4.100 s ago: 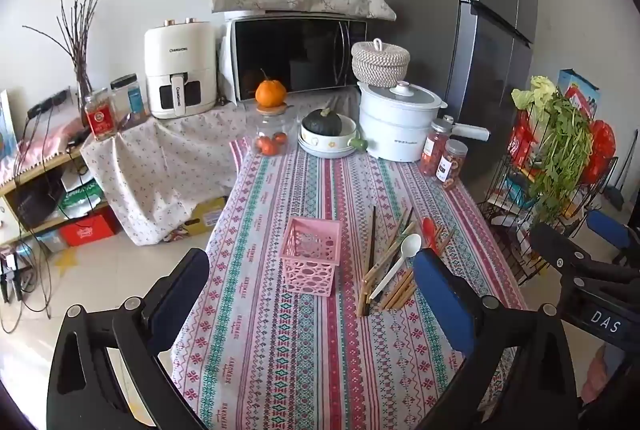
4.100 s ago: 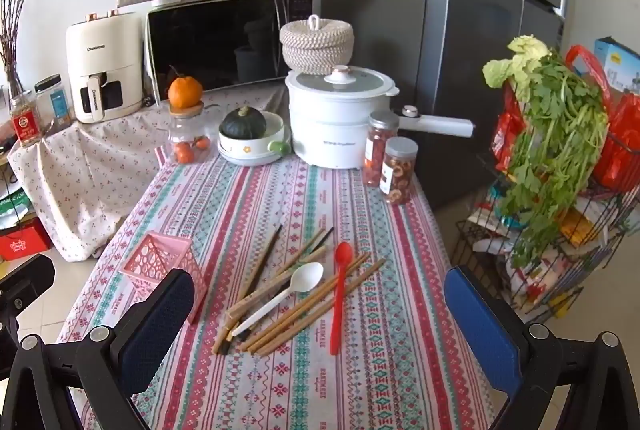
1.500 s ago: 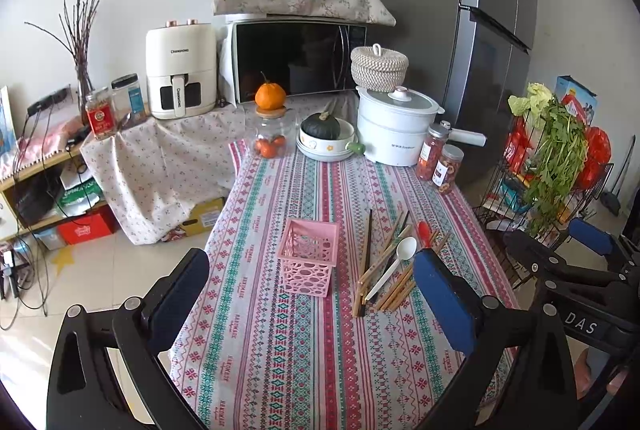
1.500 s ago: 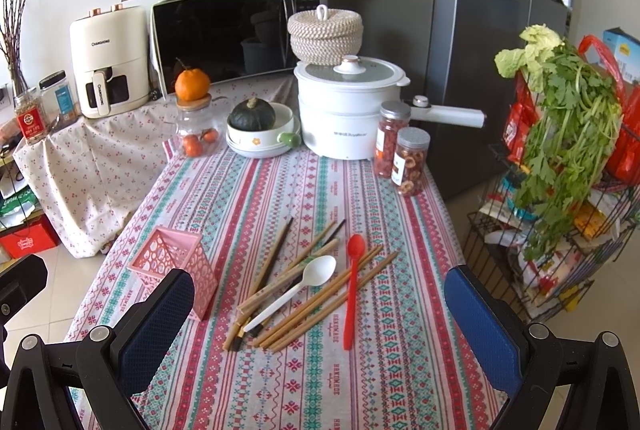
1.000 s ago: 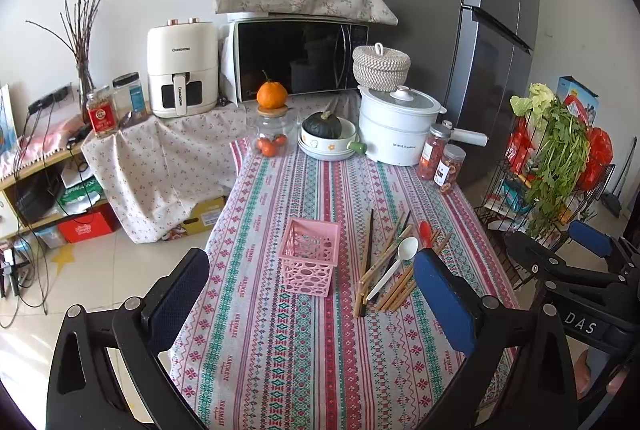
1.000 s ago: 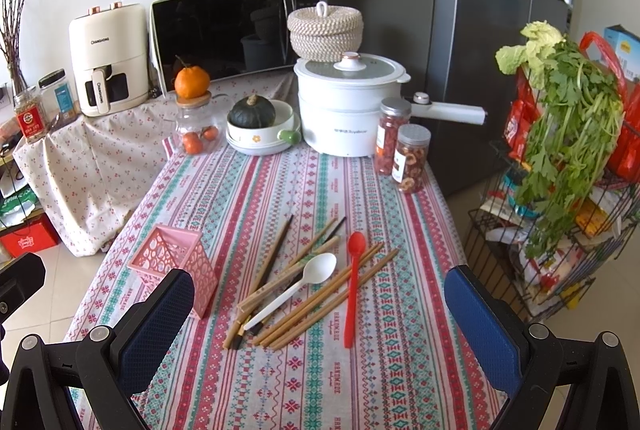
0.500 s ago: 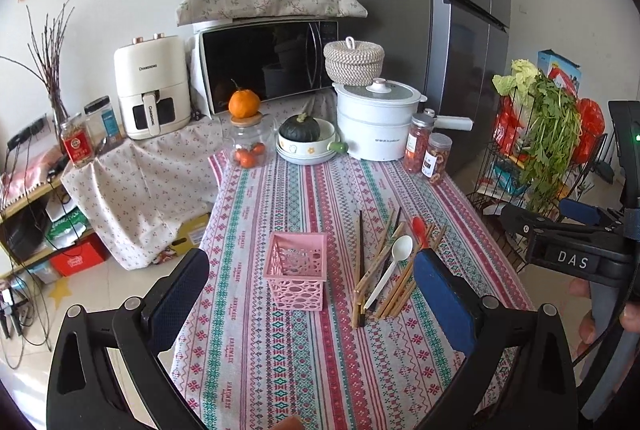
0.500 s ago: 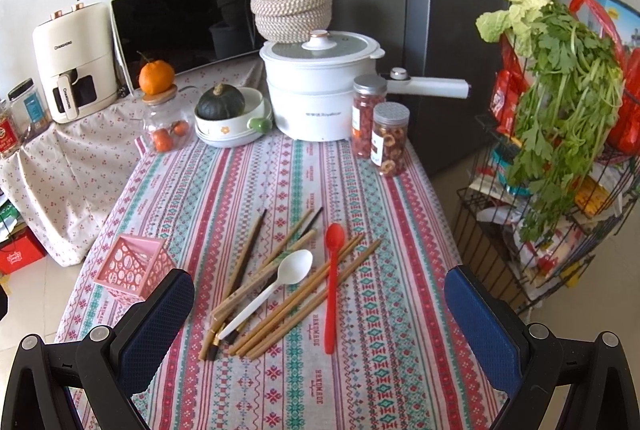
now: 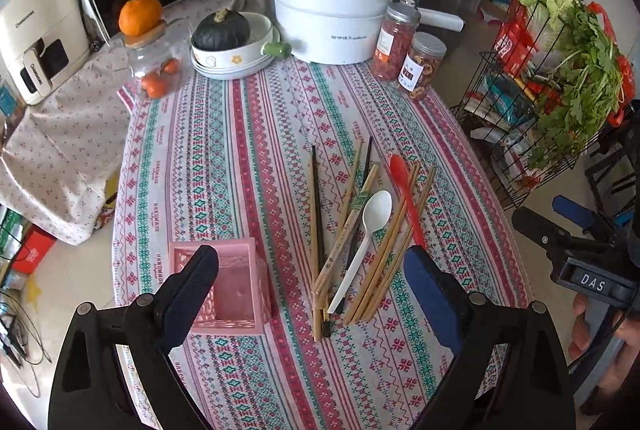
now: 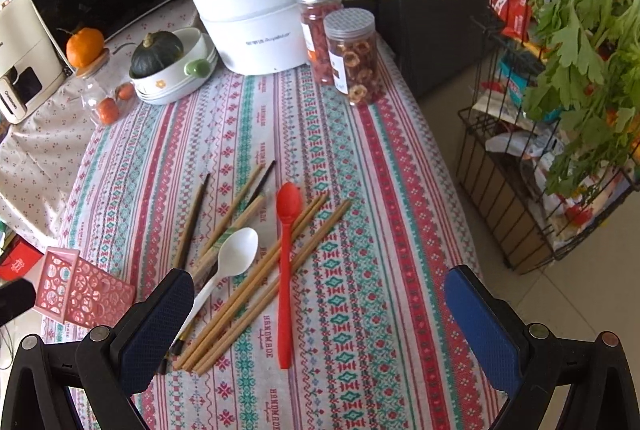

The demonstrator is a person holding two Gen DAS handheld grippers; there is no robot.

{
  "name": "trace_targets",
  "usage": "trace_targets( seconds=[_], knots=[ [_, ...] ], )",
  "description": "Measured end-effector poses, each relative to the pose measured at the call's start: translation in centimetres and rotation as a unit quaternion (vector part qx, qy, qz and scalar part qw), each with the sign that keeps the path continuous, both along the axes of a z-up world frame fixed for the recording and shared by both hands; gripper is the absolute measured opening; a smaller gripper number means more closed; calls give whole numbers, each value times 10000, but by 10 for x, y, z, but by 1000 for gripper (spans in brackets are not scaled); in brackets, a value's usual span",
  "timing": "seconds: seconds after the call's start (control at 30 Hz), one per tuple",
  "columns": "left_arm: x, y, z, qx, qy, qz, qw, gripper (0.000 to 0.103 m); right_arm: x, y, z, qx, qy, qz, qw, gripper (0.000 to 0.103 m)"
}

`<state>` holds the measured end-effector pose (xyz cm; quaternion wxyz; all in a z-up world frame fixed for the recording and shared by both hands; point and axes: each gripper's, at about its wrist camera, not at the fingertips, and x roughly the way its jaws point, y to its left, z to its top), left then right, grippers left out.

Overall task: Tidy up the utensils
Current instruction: 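Grasp a wooden chopstick with the left tool while the right tool approaches the red spoon, then lift the chopstick with the left tool while the right tool grasps the red spoon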

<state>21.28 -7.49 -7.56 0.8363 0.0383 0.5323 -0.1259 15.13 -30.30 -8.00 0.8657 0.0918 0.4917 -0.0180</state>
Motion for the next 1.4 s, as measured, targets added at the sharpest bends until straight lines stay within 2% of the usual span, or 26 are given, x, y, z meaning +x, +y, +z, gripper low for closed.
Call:
trace_targets(
  seconds=[0.07, 0.13, 0.23, 0.33, 0.4, 0.47, 0.53, 0.67, 0.8, 0.87, 0.93, 1.1, 1.2, 1.37, 1.4],
  knots=[
    [25, -6, -18, -59, 277, 79, 9996, 78, 6, -5, -14, 53, 205, 16, 9998, 103],
    [48, -12, -37, 0, 529, 122, 9985, 58, 14, -11, -29, 139, 417, 6, 9990, 103],
    [78, -17, -68, 81, 904, 271, 9955, 38, 23, -20, -46, 310, 610, -23, 9977, 103],
    [101, -21, -96, 92, 1186, 422, 9920, 22, 30, -29, -55, 409, 651, -78, 9970, 103],
    [112, -24, -109, 227, 1224, 464, 9911, 15, 33, -35, -58, 414, 652, -137, 9969, 103],
    [120, -27, -122, 368, 1246, 502, 9903, 12, 35, -38, -61, 406, 673, -182, 9967, 103],
    [126, -29, -131, 331, 1312, 524, 9894, 9, 36, -42, -64, 426, 710, -213, 9963, 103],
    [131, -37, -144, 404, 1356, 459, 9889, 8, 38, -46, -67, 451, 734, -220, 9960, 103],
    [134, -47, -151, 744, 1231, 416, 9887, 7, 40, -46, -70, 468, 744, -210, 9959, 103],
    [136, -52, -161, 864, 1341, 382, 9865, 7, 40, -45, -70, 457, 742, -209, 9960, 103],
    [136, -54, -164, 941, 1286, 342, 9866, 7, 40, -44, -70, 449, 739, -206, 9960, 103],
    [138, -53, -168, 829, 1261, 443, 9876, 6, 44, -36, -72, 504, 748, -126, 9958, 103],
    [119, -50, -147, 687, 980, 232, 9925, 6, 49, -29, -75, 555, 776, 16, 9954, 97],
    [73, -37, -87, 334, 257, -58, 9991, 6, 61, -16, -81, 697, 835, 171, 9939, 85],
    [64, -35, -73, 254, 93, -111, 9996, 6, 64, -14, -82, 733, 838, 164, 9936, 81]
  ],
)
